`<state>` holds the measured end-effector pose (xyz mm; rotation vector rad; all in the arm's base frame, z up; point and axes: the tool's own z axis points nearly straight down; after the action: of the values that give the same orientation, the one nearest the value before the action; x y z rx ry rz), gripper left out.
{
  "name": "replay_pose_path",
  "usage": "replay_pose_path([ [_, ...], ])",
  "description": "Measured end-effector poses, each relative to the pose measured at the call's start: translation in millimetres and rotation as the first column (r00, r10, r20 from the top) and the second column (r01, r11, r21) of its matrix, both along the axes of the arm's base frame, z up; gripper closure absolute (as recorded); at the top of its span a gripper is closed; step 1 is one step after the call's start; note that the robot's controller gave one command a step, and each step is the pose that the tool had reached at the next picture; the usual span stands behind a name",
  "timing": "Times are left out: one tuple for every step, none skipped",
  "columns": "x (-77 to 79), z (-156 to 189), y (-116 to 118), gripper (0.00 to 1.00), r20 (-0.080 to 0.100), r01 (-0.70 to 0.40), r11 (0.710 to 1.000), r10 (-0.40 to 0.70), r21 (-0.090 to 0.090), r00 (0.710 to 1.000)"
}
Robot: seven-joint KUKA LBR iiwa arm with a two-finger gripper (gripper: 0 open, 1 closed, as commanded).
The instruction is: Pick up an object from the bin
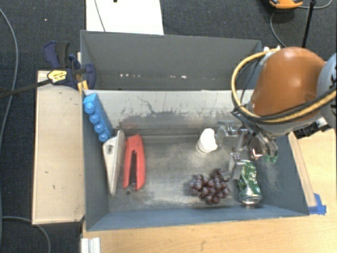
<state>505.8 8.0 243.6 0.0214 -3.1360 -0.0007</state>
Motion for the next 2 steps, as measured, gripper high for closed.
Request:
replay_pose_path([
  [1.5, 4, 0, 0.0, 0.009, 0.0, 1.0, 0.0, 0.0, 1.0],
  [-17.1, -30, -7, 0.0, 0.009, 0.016, 1.0, -0.016, 0.0, 1.0],
])
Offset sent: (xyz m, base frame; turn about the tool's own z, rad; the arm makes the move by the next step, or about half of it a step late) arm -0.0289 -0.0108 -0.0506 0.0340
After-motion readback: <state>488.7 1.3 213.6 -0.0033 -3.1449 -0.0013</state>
